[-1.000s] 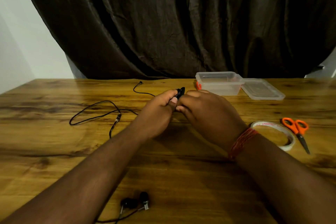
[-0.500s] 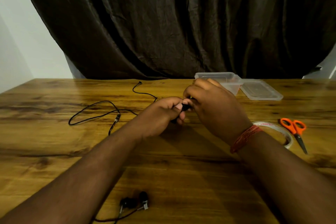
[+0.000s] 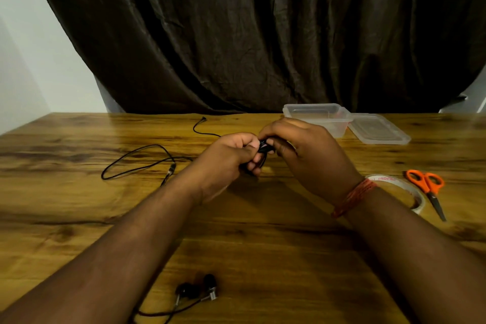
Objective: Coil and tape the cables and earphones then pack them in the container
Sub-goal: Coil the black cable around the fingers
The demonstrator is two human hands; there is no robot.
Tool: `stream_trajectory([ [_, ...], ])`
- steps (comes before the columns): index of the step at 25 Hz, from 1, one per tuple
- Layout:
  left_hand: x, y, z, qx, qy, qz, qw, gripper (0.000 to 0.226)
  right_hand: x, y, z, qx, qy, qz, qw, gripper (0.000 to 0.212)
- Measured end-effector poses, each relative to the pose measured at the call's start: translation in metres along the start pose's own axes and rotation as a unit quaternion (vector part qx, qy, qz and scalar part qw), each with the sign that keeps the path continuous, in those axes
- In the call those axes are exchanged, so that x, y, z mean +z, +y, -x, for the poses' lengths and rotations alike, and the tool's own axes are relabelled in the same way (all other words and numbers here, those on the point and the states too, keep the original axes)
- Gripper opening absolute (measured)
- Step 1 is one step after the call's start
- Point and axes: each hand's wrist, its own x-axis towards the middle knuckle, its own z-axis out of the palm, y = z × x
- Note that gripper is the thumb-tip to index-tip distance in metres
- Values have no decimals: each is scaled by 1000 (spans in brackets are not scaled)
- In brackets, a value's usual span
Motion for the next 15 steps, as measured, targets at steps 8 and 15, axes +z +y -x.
stream_trajectory([
  [8, -6, 5, 3, -41, -27, 128, 991, 25, -2, 0, 1, -19, -17, -45, 999, 22],
  [15, -11, 5, 4, -72, -80, 140, 984, 19, -5, 3, 2, 10, -26, -105, 994, 11],
])
